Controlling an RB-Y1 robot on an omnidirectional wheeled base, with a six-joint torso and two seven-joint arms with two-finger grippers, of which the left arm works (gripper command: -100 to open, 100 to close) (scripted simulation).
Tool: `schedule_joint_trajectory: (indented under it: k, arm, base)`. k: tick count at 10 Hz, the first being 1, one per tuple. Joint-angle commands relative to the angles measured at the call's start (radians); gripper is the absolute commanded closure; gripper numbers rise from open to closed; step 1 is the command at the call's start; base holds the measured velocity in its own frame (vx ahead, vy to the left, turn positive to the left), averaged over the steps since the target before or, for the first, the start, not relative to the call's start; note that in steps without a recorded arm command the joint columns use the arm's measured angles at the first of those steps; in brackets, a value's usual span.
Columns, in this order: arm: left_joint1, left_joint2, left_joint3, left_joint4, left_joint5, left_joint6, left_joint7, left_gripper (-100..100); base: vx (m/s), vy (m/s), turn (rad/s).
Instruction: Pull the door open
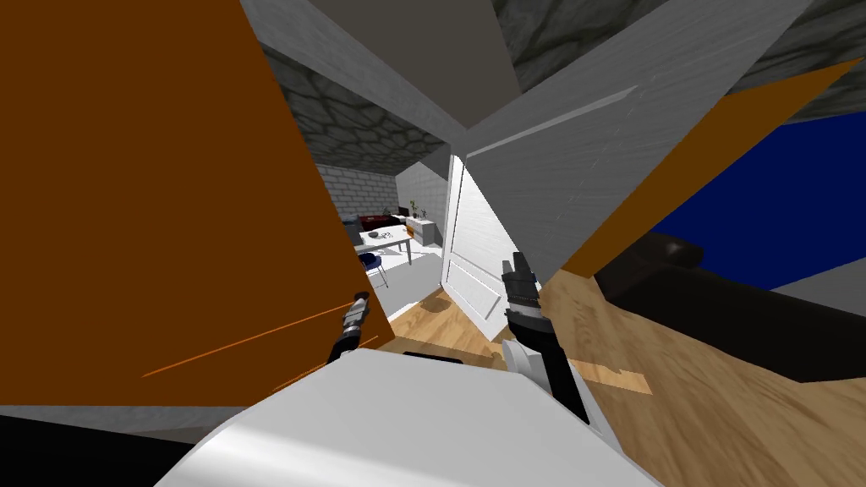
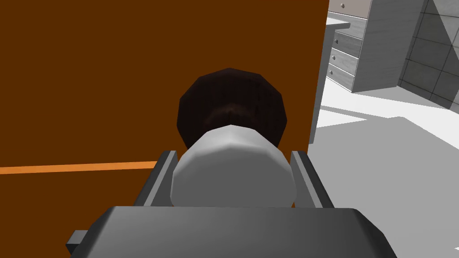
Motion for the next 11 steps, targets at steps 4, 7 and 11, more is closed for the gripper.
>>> schedule_joint_trajectory:
  k: [4,7,11]
  arm:
    - [0.021,0.022,-0.071,-0.035,-0.034,0.006,0.051,100]
    - [0.023,0.024,-0.084,-0.036,-0.040,0.007,0.057,100]
    - [0.048,0.055,-0.141,-0.058,-0.069,-0.010,0.102,100]
  base:
    - [-0.237,-0.009,-0.069]
    - [-0.184,-0.004,-0.041]
    - [-0.221,0.006,-0.086]
